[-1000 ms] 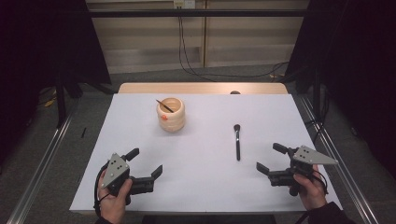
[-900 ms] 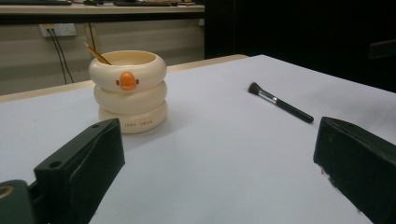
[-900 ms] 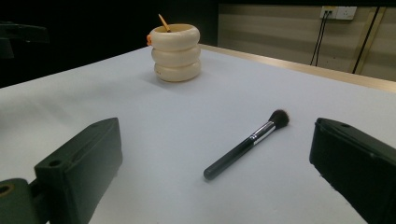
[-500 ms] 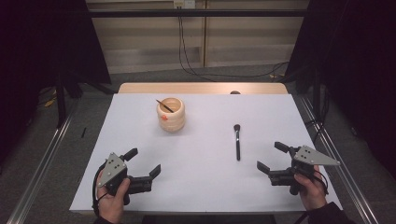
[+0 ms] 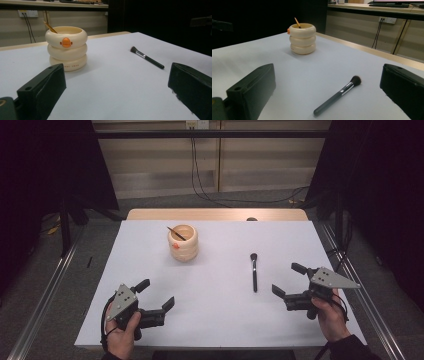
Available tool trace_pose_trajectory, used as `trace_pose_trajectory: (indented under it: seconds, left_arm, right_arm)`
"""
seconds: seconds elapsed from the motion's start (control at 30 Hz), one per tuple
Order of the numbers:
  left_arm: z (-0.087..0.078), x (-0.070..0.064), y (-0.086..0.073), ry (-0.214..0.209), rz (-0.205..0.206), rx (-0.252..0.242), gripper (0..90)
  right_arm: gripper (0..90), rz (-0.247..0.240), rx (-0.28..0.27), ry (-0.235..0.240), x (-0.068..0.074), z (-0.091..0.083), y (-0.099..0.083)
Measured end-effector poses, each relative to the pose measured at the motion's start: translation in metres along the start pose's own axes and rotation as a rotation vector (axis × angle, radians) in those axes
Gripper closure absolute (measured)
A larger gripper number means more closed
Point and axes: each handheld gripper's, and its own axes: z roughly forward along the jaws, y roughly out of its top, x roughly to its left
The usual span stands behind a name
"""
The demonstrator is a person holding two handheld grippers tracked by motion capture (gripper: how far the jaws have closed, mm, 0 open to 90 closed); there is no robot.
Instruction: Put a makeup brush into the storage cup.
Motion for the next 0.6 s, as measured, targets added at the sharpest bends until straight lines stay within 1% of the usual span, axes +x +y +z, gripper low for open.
trace_pose_trajectory:
  seconds: [0.03, 0.07, 0.1, 0.13, 0.17, 0.2, 0.23, 0.3, 0.37, 0.4, 0.43, 0.47, 0.5, 0.57, 0.6]
  left_arm:
    - [0.000, 0.000, 0.000, -0.003, -0.007, 0.004, 1.4]
    - [0.000, -0.001, 0.001, -0.006, -0.011, 0.005, 1.4]
    - [0.000, -0.001, 0.001, -0.014, -0.009, 0.003, 1.4]
    - [0.000, -0.002, 0.001, -0.010, 0.003, 0.003, 1.7]
    - [0.000, -0.002, 0.001, -0.010, 0.008, 0.005, 1.7]
    - [0.000, -0.001, 0.001, -0.016, 0.006, 0.003, 1.7]
    - [0.000, 0.000, 0.001, -0.010, 0.008, 0.006, 1.7]
    - [-0.001, 0.002, 0.000, -0.007, 0.001, 0.008, 1.7]
    - [-0.001, 0.004, -0.001, 0.004, 0.006, 0.007, 1.7]
    - [-0.001, 0.004, 0.000, 0.001, 0.008, 0.010, 1.7]
    - [-0.001, 0.005, 0.000, -0.002, 0.008, 0.009, 1.7]
    - [-0.001, 0.005, 0.000, -0.003, 0.005, 0.007, 1.7]
    - [-0.001, 0.005, 0.000, -0.003, 0.005, 0.007, 1.7]
    - [-0.001, 0.005, -0.001, -0.003, 0.001, 0.010, 1.6]
    - [-0.001, 0.005, -0.001, -0.001, 0.001, 0.010, 1.6]
  right_arm:
    - [0.1, -0.002, 0.007, 0.011, -0.001, 0.001, 0.001]
    - [0.4, -0.002, 0.013, 0.006, -0.002, 0.003, 0.003]
    - [0.5, -0.005, 0.015, 0.008, -0.004, 0.005, 0.005]
    - [0.5, -0.008, 0.026, 0.020, -0.005, 0.007, 0.007]
    - [0.9, -0.011, 0.032, 0.018, -0.007, 0.010, 0.008]
    - [1.7, -0.009, 0.034, 0.018, -0.009, 0.013, 0.009]
    - [2.3, -0.001, 0.034, 0.029, -0.011, 0.016, 0.010]
    - [2.4, -0.002, 0.033, 0.005, -0.012, 0.022, 0.013]
    - [2.3, -0.004, 0.034, 0.029, -0.014, 0.027, 0.016]
    - [2.2, -0.002, 0.032, 0.023, -0.014, 0.030, 0.018]
    - [1.9, -0.005, 0.028, 0.034, -0.015, 0.032, 0.020]
    - [0.9, 0.002, 0.026, 0.028, -0.015, 0.033, 0.021]
    - [1.0, 0.003, 0.032, 0.040, -0.016, 0.036, 0.022]
    - [1.0, -0.001, 0.041, 0.030, -0.017, 0.040, 0.024]
    - [1.0, 0.004, 0.039, 0.033, -0.018, 0.042, 0.024]
